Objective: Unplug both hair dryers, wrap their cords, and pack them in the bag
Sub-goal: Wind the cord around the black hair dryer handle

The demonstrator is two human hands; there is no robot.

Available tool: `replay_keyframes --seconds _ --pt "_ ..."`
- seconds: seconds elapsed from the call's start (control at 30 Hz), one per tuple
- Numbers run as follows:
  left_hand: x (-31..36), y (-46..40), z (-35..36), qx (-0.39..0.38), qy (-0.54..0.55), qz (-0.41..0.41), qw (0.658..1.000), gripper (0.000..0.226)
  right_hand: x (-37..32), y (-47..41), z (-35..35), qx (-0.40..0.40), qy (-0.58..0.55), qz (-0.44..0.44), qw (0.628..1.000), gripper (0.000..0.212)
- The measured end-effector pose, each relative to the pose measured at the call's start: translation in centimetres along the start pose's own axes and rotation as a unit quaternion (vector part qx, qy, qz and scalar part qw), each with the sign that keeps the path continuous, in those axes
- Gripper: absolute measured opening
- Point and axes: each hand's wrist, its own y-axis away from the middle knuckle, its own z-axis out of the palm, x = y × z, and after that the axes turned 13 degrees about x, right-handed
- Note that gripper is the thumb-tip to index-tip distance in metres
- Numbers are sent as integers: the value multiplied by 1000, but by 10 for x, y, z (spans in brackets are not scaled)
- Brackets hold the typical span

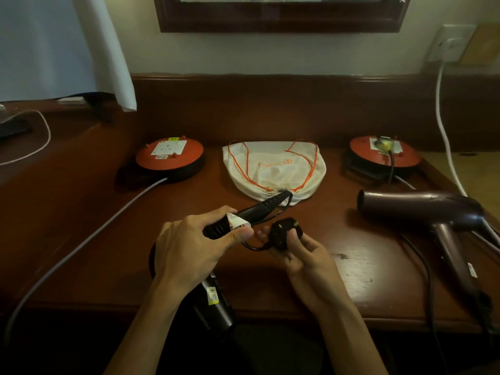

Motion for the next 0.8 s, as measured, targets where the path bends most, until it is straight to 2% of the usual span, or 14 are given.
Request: replay_keyframes --seconds 0.07,0.13,0.2,0.33,0.37,0.5,0.63,0.8 --pt "0 0 1 3 1 4 1000 74 5 -3 7 74 14 -3 997 65" --pt "0 0 3 6 -1 6 1000 76 10 -5 11 110 34 -21 993 58" --pt "0 0 3 10 -2 7 1000 77 7 -7 14 102 59 -45 992 51" --pt "-1 0 4 2 -12 22 1000 75 -7 -11 11 -9 104 -36 994 35" --pt "-1 -1 4 1 -16 30 999 72 -10 -13 9 -13 118 -29 993 34" --pt "0 -4 7 -3 -57 56 997 72 -17 -19 7 13 179 -18 984 30" --pt "-1 -5 10 -13 -76 46 996 78 -28 -21 10 16 208 -32 977 39" --pt "-1 -10 14 -36 -157 50 986 73 -28 -18 11 30 209 -79 974 26"
